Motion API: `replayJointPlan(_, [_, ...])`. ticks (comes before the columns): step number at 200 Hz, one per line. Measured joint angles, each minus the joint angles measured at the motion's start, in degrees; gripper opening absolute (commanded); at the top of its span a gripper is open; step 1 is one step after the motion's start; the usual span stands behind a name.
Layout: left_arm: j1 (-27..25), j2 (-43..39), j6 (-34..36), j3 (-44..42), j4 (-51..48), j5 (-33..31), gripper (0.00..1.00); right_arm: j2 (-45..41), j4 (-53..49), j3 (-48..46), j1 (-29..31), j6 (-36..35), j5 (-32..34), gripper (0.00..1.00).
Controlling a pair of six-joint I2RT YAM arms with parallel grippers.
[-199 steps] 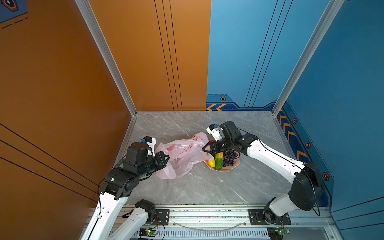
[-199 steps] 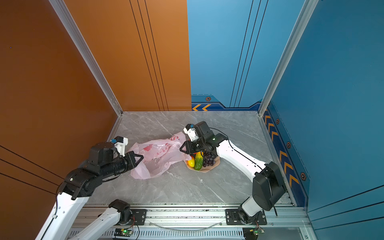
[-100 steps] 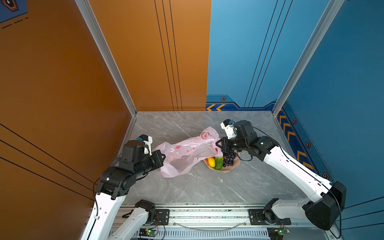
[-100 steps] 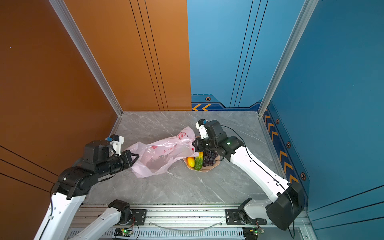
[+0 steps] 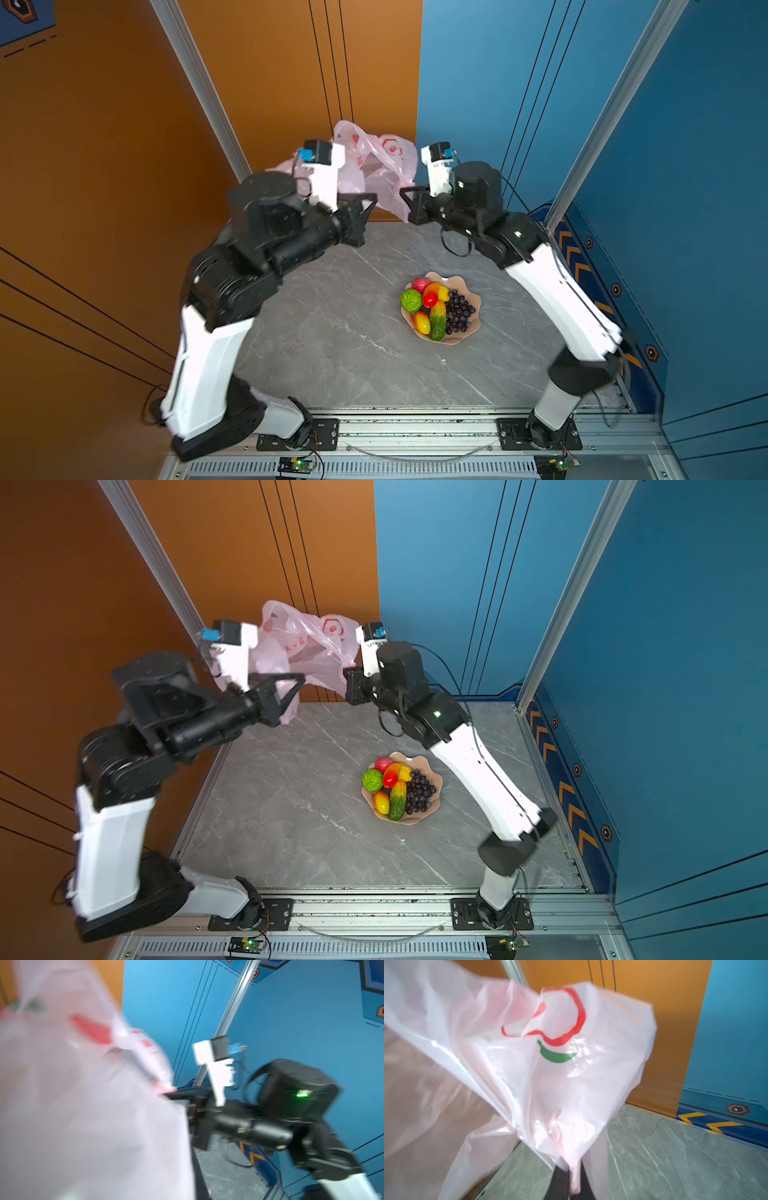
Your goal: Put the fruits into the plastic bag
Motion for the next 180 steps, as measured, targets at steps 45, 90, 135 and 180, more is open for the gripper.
replayJointPlan(45, [13.16, -22.82, -9.25, -49.18, 0.90, -3.89, 0.00, -9.53, 7.28, -34.10, -10.64, 6.86, -2.03, 0.00])
replayJointPlan(90, [15.69, -21.55, -12.92, -54.55, 0.46, -0.70, 0.00, -1.20, 0.59, -40.48, -8.55, 9.01, -4.04, 0.00])
replayJointPlan(135, [17.77, -19.76, -12.35, -47.63, 1.86, 0.35, 0.00, -0.76, 2.01, -24.98, -5.62, 8.66, -5.05, 0.00])
replayJointPlan(180, [28.94, -7.52, -10.86, -29.46, 3.04, 5.29, 0.00, 16.04, 0.20, 6.71, -3.98, 7.39, -6.34, 0.00])
